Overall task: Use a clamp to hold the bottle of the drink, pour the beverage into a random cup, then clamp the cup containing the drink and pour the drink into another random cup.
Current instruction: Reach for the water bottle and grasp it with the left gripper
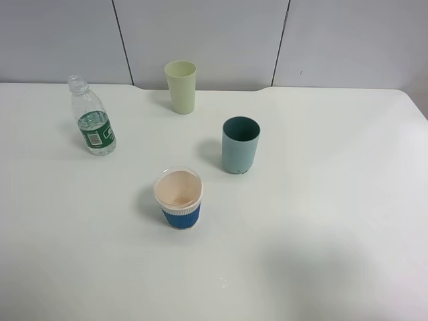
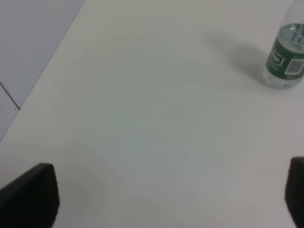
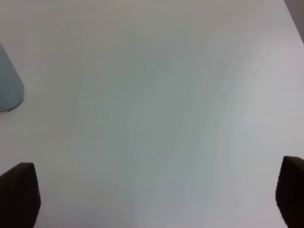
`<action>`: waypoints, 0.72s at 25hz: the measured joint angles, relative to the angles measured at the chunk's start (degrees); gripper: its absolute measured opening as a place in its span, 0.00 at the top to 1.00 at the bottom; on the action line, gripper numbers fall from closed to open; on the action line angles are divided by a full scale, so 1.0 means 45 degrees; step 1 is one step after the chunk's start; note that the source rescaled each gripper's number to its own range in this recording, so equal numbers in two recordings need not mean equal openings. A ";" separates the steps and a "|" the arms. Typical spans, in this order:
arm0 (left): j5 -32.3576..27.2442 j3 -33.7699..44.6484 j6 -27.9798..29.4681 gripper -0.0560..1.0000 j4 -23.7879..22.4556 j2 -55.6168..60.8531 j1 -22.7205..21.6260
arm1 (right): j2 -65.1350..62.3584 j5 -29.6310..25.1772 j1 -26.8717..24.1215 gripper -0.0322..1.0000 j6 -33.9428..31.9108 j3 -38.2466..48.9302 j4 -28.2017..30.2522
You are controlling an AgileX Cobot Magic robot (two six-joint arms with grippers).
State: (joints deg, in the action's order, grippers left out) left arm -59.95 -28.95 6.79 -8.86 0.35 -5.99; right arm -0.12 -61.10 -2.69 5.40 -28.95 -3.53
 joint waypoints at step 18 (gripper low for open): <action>0.0000 0.0000 0.0000 0.07 0.0000 0.0000 0.0000 | 0.0000 0.0000 0.0000 0.00 0.0000 0.0000 0.0000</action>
State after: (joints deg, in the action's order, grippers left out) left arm -59.95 -28.95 6.79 -8.86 0.35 -5.99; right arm -0.12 -61.10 -2.69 5.40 -28.95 -3.53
